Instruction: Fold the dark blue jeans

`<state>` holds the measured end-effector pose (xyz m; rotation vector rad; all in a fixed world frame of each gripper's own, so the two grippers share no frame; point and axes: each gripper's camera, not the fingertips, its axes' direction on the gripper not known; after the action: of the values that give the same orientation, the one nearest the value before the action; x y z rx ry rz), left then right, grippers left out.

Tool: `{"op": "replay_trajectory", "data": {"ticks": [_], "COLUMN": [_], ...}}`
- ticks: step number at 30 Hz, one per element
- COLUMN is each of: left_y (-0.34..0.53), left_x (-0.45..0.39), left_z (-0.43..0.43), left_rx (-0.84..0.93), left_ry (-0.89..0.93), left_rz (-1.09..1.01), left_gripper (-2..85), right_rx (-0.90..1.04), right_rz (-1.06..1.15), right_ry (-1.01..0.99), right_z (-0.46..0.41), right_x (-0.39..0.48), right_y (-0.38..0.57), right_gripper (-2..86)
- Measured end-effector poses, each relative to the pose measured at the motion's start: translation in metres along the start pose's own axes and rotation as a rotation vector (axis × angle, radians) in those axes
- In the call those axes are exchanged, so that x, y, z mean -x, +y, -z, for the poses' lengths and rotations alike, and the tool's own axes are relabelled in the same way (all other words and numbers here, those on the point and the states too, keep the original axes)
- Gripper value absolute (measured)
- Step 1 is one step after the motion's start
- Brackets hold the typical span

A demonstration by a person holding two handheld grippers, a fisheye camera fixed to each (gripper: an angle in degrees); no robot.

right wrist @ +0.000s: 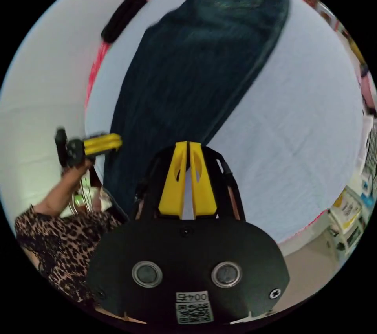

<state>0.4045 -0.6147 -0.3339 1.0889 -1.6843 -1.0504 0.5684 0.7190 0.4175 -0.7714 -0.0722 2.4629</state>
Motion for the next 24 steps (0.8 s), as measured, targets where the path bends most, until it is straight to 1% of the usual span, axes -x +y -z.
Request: {"op": "replay_trajectory", "data": {"ticks": [1, 4, 10, 14, 18, 24], "left_y": [-0.006, -0.02, -0.047, -0.06, -0.067, -0.073], "left_x": [0.001, 0.005, 0.008, 0.011, 0.015, 0.02], "left_z": [-0.006, -0.019, -0.042, -0.054, -0.062, -0.069], "left_rx": [0.0, 0.003, 0.03, 0.038, 0.039, 0.046], "left_ry": [0.012, 0.043, 0.063, 0.069, 0.076, 0.073], "left_rz": [0.015, 0.059, 0.096, 0.107, 0.117, 0.122], "left_gripper": [1.1, 1.0, 0.9, 0.9, 1.0, 1.0], "right_rx": [-0.096, -0.259, -0.375, -0.373, -0.348, -0.288], "right_rz": [-0.053, -0.188, -0.308, -0.325, -0.298, -0.235], "right_ry": [-0.054, -0.153, -0.274, -0.278, -0.281, -0.102], "right_z": [0.026, 0.068, 0.1, 0.106, 0.107, 0.112], "right_x": [-0.022, -0.071, -0.113, -0.115, -0.107, -0.085], "right_y": [-0.012, -0.042, -0.083, -0.097, -0.109, -0.122], "right_gripper": [5.5, 6.1, 7.0, 7.8, 6.4, 2.4]}}
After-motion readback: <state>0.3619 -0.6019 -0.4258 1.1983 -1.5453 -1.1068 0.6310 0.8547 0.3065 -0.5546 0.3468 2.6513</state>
